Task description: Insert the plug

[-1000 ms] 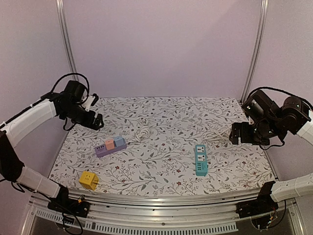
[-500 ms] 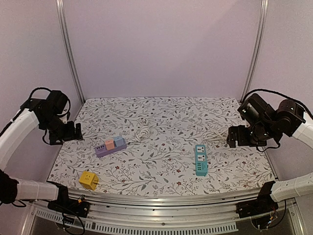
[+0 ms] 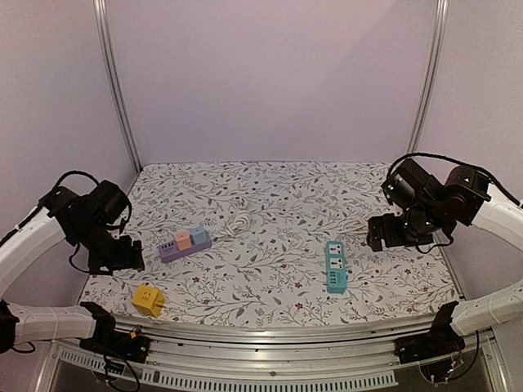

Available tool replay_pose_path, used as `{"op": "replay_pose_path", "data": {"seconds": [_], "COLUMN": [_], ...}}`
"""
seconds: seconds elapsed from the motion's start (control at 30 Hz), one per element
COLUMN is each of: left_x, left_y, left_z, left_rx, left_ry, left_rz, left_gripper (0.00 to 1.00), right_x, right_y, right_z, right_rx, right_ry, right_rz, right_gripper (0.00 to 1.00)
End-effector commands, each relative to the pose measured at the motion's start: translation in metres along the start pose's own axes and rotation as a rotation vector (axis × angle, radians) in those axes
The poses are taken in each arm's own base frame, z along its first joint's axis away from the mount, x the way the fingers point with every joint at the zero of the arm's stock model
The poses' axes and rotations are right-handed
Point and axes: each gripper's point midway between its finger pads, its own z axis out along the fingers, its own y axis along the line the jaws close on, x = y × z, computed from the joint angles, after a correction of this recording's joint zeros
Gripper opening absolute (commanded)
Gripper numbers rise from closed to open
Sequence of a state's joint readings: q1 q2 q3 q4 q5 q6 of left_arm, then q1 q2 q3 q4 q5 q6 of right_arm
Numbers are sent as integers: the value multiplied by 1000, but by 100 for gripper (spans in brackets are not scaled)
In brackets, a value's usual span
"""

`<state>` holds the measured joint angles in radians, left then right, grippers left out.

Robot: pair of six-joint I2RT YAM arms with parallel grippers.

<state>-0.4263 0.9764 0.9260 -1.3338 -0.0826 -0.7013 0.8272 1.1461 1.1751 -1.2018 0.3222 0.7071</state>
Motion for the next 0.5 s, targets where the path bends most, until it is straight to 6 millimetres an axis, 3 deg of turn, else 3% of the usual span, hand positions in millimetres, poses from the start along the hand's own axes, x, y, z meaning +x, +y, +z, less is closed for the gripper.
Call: {"op": "replay_pose_path", "data": {"seconds": [0.0,0.3,0.47], "left_x": [39,55,48], "left_y": [8,-7,-21], "left_z": [5,34,51], "left_rx": [-56,-83,-77], "left_ry": [151,217,211], "left_rz": [-9,3,2], "left_gripper": [88,94,96], "right_x": [-5,9,15], "right_y": [8,1,-5], "right_z": [0,4,1], "right_rx": [-37,-46,-51], "right_ry": [-7,9,1], "right_rz": [4,49,68], "right_gripper": [99,99,99]}}
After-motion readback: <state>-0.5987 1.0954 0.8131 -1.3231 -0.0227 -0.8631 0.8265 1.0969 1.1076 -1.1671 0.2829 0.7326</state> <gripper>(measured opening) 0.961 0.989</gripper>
